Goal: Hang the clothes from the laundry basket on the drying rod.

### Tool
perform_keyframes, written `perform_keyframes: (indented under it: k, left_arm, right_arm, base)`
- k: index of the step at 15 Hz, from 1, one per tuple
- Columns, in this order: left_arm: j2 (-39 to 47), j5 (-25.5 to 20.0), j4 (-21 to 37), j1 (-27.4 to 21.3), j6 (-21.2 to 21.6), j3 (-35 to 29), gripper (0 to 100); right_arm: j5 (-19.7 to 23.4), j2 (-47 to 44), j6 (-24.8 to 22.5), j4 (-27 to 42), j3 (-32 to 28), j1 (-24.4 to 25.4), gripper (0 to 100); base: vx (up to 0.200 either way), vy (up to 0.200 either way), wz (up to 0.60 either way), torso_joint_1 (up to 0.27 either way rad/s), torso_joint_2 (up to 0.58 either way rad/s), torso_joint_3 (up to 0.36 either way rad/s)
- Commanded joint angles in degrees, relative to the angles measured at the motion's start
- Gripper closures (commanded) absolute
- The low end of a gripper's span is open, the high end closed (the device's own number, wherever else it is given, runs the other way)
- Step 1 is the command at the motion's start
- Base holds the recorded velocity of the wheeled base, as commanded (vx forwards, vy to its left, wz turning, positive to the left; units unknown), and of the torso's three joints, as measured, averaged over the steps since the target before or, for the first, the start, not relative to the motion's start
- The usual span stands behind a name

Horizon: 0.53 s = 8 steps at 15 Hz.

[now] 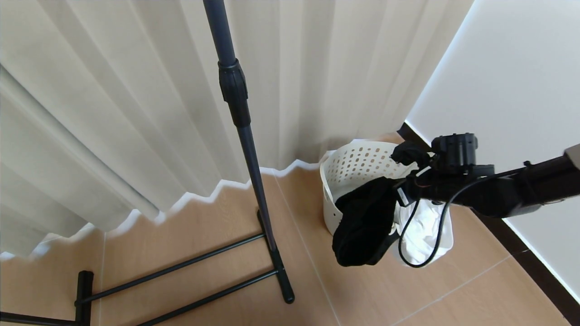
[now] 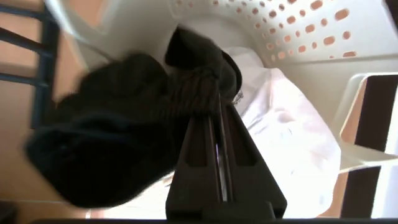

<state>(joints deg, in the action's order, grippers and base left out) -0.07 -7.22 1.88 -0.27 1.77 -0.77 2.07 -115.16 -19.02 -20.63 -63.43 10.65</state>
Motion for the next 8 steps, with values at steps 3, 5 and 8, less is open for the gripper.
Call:
perform_keyframes:
  k: [3,5,8]
  left_arm:
    - [0.07,-0.17,0.06,0.0,0.17,-0.02,0]
    - [0.07,-0.17,0.06,0.0,0.25,-0.02,0]
    - [0.07,-0.25,0.06,-0.08,0.34,-0.02,0]
  right_arm:
    - [0.21,36.06,6.71,-7.32,27.92,14.66,100]
    - [0.3,44.68,6.89,-6.97,32.14,18.44,100]
    - [0.21,50.92,6.62,-7.32,34.16,21.34,100]
  base:
    - [0.0,0.0,0.0,0.0,0.0,0.0]
    - [0.0,0.0,0.0,0.0,0.0,0.0]
    - [0.0,0.0,0.0,0.0,0.0,0.0]
